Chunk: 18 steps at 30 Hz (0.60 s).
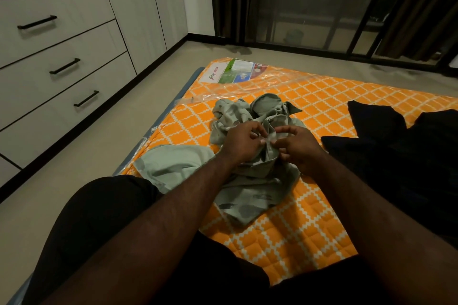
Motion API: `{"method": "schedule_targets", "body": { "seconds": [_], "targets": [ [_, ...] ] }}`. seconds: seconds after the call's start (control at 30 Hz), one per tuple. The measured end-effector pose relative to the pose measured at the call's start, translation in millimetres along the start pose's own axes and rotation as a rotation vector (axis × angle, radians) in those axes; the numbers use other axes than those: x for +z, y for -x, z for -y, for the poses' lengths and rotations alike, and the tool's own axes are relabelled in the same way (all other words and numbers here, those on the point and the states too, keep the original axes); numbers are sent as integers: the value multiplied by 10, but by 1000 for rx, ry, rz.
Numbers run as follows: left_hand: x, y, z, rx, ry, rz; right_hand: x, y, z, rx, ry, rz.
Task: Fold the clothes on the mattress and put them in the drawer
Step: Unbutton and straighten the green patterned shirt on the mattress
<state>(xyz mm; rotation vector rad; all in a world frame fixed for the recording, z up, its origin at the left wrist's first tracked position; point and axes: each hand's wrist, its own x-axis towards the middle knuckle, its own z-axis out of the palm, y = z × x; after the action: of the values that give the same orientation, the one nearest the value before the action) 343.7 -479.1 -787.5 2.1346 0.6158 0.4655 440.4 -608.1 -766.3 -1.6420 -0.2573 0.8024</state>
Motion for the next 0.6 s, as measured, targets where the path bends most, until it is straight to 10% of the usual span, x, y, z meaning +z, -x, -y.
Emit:
{"method": "schedule_targets", "body": {
  "seconds": [0.6],
  "targets": [
    [-33, 139, -49, 24, -32, -14, 8, 92, -46, -82, 44, -56]
  ]
}}
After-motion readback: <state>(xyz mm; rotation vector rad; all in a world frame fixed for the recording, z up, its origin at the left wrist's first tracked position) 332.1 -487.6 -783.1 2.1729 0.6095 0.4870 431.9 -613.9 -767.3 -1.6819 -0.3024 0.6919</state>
